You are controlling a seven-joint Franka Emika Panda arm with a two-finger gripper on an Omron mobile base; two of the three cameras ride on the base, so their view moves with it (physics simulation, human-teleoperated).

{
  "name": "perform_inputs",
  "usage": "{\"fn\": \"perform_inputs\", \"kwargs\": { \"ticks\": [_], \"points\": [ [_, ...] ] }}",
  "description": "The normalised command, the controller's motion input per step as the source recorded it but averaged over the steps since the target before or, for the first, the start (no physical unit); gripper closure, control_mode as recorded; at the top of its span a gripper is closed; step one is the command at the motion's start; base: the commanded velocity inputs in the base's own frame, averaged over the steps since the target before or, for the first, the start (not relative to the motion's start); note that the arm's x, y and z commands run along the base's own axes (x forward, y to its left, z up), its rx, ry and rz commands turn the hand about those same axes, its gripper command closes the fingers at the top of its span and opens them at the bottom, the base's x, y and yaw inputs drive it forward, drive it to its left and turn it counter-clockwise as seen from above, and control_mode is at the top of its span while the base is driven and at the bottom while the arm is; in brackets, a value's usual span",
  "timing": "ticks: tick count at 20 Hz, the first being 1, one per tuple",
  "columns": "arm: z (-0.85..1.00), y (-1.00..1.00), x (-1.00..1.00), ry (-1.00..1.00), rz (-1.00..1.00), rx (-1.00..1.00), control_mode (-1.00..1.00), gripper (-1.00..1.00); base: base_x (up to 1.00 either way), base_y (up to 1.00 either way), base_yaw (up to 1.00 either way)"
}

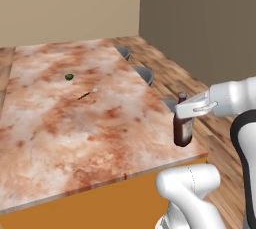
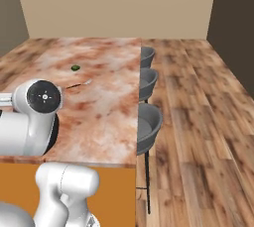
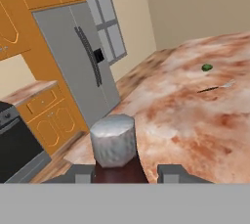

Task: Move the ketchup and shaker from the cabinet to the dining counter.

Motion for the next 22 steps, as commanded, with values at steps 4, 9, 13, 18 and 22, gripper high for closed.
{"fn": "perform_inputs", "kwargs": {
  "ticks": [4,9,13,18,22],
  "points": [
    [-0.02,-0.03,0.06,0.0,0.0,0.0,-1.0,1.0,0.01,0.0,0.0],
    [-0.2,-0.39,0.2,0.0,0.01,0.05,-1.0,1.0,0.0,0.0,0.0],
    [-0.31,-0.44,0.25,0.0,0.19,0.0,-1.0,1.0,0.0,0.0,0.0],
    [-0.38,-0.42,0.34,0.0,0.32,0.0,-1.0,1.0,0.0,0.0,0.0],
    [-0.41,-0.28,0.48,0.0,0.34,0.04,-1.0,1.0,0.0,0.0,0.0]
  ]
}}
